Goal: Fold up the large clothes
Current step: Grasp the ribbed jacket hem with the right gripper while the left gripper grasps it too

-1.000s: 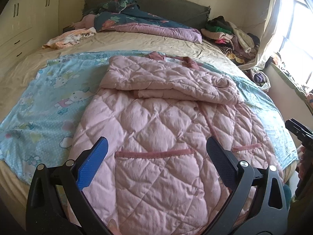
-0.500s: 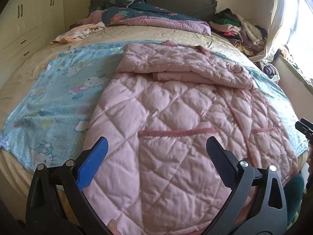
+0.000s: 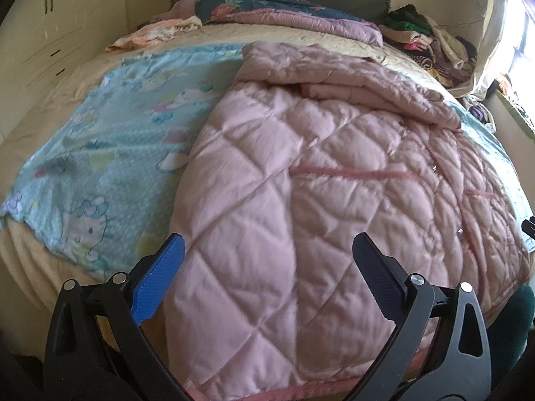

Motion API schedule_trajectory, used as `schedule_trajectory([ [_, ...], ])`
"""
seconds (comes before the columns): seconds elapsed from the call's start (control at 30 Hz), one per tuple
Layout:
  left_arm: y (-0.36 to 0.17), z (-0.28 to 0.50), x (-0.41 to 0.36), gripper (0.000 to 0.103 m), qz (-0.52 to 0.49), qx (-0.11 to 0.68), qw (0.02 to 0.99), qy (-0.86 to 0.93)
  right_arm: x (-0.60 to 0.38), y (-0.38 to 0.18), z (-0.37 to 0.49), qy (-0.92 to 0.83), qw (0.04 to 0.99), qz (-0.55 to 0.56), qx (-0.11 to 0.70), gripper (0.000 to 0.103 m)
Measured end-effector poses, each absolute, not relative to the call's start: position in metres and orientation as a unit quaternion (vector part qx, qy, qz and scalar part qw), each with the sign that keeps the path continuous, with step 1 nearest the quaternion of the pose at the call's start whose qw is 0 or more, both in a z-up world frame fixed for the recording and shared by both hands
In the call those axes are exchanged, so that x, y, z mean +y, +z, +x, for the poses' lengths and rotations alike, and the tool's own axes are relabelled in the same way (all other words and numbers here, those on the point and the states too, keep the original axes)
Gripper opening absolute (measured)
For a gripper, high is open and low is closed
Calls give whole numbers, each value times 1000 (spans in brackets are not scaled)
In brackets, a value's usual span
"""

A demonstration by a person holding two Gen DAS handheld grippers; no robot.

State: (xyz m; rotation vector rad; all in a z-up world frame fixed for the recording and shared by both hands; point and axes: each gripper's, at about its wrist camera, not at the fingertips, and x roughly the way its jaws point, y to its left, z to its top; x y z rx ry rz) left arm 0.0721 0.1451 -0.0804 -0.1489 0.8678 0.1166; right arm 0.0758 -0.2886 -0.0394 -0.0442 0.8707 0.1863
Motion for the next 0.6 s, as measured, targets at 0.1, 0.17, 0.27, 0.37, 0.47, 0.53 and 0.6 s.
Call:
schedule_trajectory([
  [0.1, -87, 67, 151, 94, -72, 426, 900, 61, -297, -48, 73, 85, 898, -16, 432, 99],
  [0.17, -91, 64, 153, 94, -69, 432, 897, 64, -300, -53, 70, 85, 895, -15, 439, 99],
  [0.27, -97, 60, 156, 94, -70, 440, 893, 67, -308, -62, 66, 86, 889, -7, 450, 99],
  [0.37, -101, 55, 157, 94, -72, 444, 891, 67, -315, -71, 62, 88, 883, 8, 462, 99],
  [0.47, -105, 51, 158, 94, -78, 448, 888, 62, -322, -75, 58, 96, 878, 29, 469, 99],
  [0.53, -108, 48, 159, 94, -83, 452, 886, 58, -323, -77, 55, 100, 876, 32, 471, 99],
  [0.6, -112, 44, 163, 94, -100, 455, 883, 53, -324, -80, 51, 107, 873, 36, 475, 99],
])
